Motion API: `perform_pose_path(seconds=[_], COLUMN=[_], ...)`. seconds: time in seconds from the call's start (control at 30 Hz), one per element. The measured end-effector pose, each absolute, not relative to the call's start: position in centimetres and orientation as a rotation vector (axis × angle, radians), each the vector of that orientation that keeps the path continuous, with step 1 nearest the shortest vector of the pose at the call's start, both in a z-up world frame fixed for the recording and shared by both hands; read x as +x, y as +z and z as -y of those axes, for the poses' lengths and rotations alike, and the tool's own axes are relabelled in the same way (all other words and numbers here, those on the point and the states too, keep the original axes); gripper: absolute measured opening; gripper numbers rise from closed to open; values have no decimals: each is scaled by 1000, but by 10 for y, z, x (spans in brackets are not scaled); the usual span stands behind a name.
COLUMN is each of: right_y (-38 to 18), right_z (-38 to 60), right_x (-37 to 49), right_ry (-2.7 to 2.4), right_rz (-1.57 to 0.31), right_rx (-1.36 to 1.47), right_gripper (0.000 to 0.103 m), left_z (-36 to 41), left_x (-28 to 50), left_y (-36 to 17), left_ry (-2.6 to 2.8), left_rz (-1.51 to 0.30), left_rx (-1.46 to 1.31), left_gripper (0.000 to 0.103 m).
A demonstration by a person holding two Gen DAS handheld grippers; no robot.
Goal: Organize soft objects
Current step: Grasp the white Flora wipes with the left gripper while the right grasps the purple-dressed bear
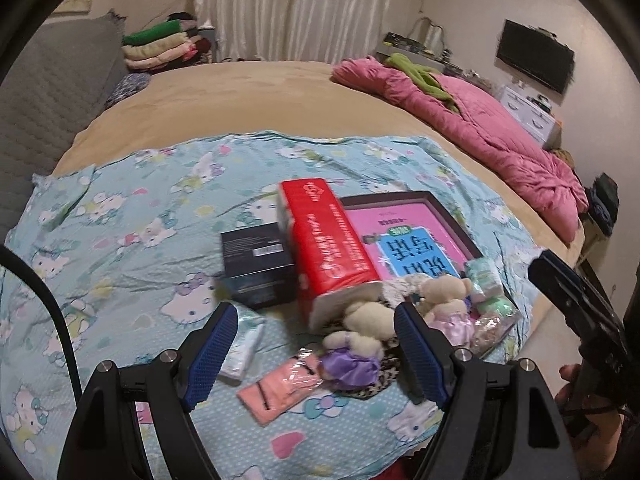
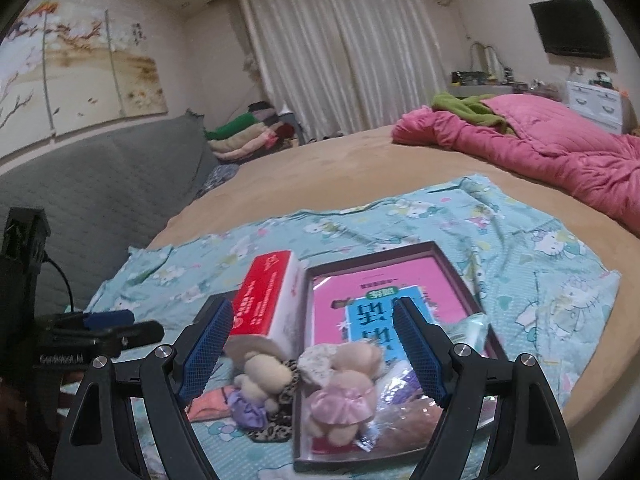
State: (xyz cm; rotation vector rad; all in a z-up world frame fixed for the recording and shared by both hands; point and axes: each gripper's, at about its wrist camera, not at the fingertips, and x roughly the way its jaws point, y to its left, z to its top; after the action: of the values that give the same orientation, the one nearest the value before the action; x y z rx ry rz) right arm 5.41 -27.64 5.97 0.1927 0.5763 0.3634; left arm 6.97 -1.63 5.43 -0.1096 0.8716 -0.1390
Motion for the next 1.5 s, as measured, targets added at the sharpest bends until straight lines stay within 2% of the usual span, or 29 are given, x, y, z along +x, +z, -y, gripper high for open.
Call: perform_pose_path(seconds=[0.53, 0.97, 1.5], right_y=[48, 9, -38], right_z=[220, 180, 143], right_x=[42, 46, 91], right_ry=[491, 534, 510], right_rz=[-642, -744, -851], right_rx=[67, -52, -226], right_gripper=[83, 83, 83], left_z=[-53, -54, -57], left_x=[59, 63, 79], left_y=[31, -10, -52], left_ry=[-5, -27, -64], left_rz=[-910, -964, -1019], left_rx=[-189, -199, -219], left_gripper=[80, 80, 80])
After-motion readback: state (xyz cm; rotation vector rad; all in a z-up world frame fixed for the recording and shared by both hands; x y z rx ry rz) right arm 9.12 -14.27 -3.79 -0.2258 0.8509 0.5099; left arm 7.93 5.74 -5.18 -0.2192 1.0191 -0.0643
